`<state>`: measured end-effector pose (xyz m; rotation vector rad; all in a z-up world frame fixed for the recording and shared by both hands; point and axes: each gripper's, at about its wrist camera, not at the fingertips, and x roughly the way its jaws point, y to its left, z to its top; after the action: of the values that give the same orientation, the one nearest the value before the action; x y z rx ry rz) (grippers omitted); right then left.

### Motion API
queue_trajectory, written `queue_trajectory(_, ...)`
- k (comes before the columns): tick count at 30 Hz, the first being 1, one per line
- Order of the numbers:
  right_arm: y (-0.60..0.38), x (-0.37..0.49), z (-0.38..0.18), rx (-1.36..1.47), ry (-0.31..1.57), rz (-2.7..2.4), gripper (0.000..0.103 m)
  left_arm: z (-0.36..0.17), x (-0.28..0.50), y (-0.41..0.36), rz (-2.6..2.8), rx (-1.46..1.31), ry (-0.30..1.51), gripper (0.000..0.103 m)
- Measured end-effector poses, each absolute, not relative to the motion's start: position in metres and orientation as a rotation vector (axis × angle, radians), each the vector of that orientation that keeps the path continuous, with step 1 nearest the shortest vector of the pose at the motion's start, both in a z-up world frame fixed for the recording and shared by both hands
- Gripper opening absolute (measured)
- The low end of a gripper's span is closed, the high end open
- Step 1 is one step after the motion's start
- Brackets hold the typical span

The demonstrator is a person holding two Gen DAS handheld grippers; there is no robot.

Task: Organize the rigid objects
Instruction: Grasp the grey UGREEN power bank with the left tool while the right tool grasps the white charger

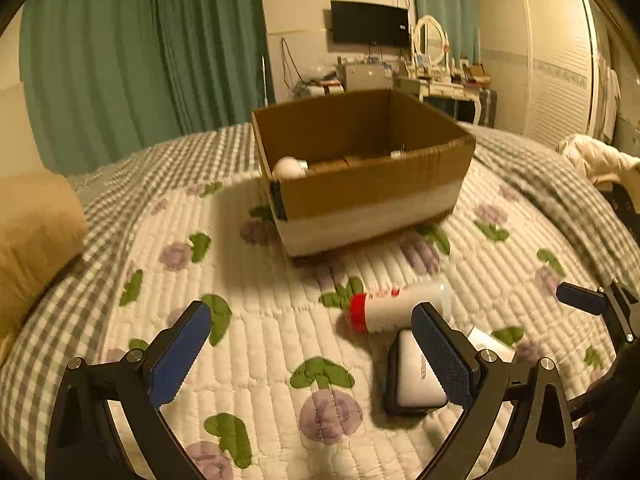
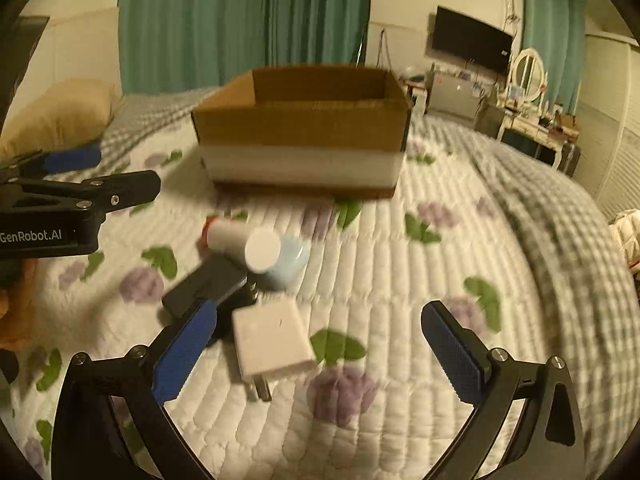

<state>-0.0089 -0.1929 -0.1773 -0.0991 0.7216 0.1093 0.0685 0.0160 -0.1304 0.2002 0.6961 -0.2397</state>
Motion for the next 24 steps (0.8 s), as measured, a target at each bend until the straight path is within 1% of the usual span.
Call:
queue_trajectory(12, -0.184, 0.015, -0.224, -0.135, 0.871, 0.175, 0.099, -0.179, 0.068, 0.009, -0.35, 0.219, 0.811, 0.101)
queue_trajectory(14, -0.183, 0.016, -0.226, -0.15, 0.868, 0.177, 0.09, -0.181, 0.065, 0.006, -0.37, 0.214, 0.815, 0.101)
queue_trajectory(15, -0.183, 0.018, -0.226, -0.153, 0.87, 0.181, 0.089, -0.181, 0.065, 0.004, -0.379, 0.215, 0.815, 0.101)
queue_trajectory(16, -0.183, 0.019, -0.227, -0.152, 0.872, 0.189, 0.084, -0.181, 0.065, 0.001, -0.386, 0.219, 0.817, 0.101)
queue_trajectory(17, -0.184, 0.02, -0.227, -0.143, 0.871, 0.211, 0.07, -0.18, 0.066, -0.003, -0.392, 0.219, 0.819, 0.101)
queue_trajectory(19, -0.186, 0.021, -0.227, -0.122, 0.872, 0.235, 0.051, -0.177, 0.067, -0.009, -0.405, 0.199, 0.82, 0.101)
queue_trajectory(24, -0.211, 0.019, -0.222, -0.084, 0.88, 0.158, 0.051, -0.186, 0.071, -0.031, -0.395, 0.26, 0.853, 0.101)
